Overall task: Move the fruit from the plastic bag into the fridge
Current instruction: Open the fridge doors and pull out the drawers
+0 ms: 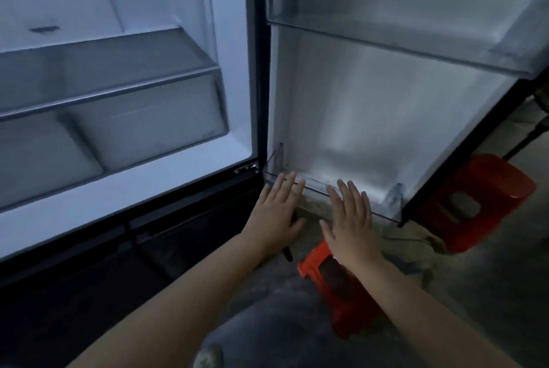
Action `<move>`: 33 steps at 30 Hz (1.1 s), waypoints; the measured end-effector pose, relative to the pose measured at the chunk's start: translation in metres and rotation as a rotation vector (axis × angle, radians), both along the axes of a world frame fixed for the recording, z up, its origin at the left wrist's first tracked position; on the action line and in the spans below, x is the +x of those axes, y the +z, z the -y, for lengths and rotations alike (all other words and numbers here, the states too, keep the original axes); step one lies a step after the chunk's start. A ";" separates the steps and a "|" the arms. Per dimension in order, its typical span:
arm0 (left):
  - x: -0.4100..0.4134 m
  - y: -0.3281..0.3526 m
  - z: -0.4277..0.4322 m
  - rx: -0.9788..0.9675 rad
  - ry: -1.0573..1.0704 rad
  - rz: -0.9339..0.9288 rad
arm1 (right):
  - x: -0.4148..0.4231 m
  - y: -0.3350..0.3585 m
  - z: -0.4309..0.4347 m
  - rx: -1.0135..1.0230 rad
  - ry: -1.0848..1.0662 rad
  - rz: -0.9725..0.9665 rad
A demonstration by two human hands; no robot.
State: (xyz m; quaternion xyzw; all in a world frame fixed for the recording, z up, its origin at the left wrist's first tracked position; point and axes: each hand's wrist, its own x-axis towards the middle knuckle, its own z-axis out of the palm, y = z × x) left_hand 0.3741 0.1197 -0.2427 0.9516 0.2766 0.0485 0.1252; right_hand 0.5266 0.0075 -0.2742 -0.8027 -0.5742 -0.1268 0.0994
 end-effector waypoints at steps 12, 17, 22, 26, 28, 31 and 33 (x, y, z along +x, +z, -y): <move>-0.197 0.024 -0.124 0.052 0.424 0.051 | -0.152 0.025 -0.186 -0.020 0.316 -0.021; -0.286 0.042 -0.191 0.190 0.535 -0.048 | -0.220 0.043 -0.274 0.030 0.356 -0.107; -0.329 0.056 -0.236 0.224 0.644 -0.062 | -0.274 0.061 -0.332 0.044 0.455 -0.201; -0.348 0.057 -0.259 0.234 0.719 -0.103 | -0.294 0.074 -0.366 0.039 0.538 -0.208; -0.349 0.057 -0.269 0.239 0.736 -0.121 | -0.297 0.075 -0.382 0.041 0.575 -0.186; -0.345 0.058 -0.280 0.240 0.759 -0.129 | -0.297 0.072 -0.400 0.052 0.608 -0.138; -0.340 0.058 -0.280 0.242 0.795 -0.106 | -0.295 0.069 -0.403 0.066 0.629 -0.120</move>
